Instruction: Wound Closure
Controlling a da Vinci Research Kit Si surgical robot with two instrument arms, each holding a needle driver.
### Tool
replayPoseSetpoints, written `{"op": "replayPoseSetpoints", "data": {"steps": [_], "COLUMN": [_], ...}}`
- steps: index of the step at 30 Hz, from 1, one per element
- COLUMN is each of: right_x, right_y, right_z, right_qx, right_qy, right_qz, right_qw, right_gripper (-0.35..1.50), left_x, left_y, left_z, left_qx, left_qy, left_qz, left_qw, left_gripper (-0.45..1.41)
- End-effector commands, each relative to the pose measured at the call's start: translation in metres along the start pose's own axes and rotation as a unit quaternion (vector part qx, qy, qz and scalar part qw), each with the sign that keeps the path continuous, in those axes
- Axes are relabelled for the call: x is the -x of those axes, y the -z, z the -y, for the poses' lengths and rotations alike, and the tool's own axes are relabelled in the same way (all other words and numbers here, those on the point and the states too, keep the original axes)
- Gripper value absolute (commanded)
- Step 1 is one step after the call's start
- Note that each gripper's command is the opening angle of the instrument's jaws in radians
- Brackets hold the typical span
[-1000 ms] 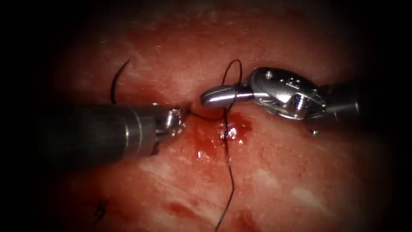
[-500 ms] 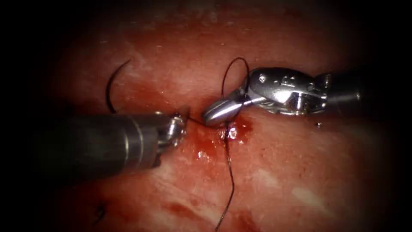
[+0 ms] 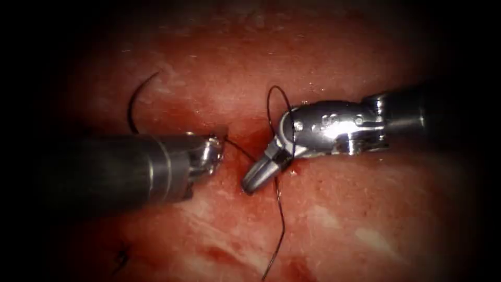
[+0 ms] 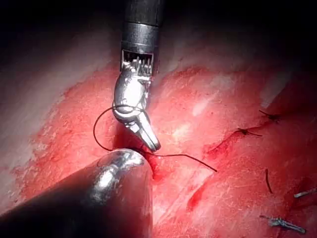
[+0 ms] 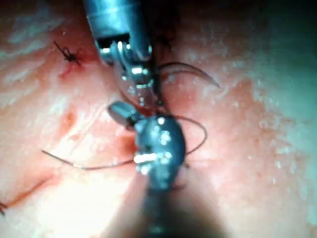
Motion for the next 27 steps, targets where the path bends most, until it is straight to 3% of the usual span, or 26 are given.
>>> {"op": "replayPoseSetpoints", "data": {"steps": [1,6,14,21,23,27], "right_x": [0.0003,0.0013,0.0032,0.0046,0.0048,0.0049], "right_y": [-0.0013,-0.0032,-0.0056,-0.0071,-0.0073,-0.0077], "right_z": [0.0002,0.0019,0.0038,0.0038,0.0037,0.0034], "right_qx": [-0.008,-0.038,-0.061,-0.069,-0.068,-0.083], "right_qy": [0.004,0.026,0.051,0.053,0.050,0.047], "right_qz": [0.008,0.060,0.104,0.133,0.140,0.153], "right_qw": [1.000,0.997,0.991,0.987,0.986,0.983], "right_gripper": [-0.35,-0.08,0.12,0.34,0.58,0.66], "left_x": [-0.0005,-0.0003,-0.0004,-0.0007,-0.0005,-0.0005], "left_y": [-0.0004,-0.0001,0.0003,0.0015,0.0015,0.0015], "left_z": [-0.0005,-0.0006,-0.0007,-0.0011,-0.0012,-0.0012], "left_qx": [0.000,0.000,0.000,0.002,0.002,0.002], "left_qy": [-0.001,-0.001,0.000,0.001,0.001,0.001], "left_qz": [-0.001,-0.001,-0.004,-0.005,-0.006,-0.005], "left_qw": [1.000,1.000,1.000,1.000,1.000,1.000], "left_gripper": [-0.45,-0.45,-0.45,-0.45,-0.45,-0.45]}}
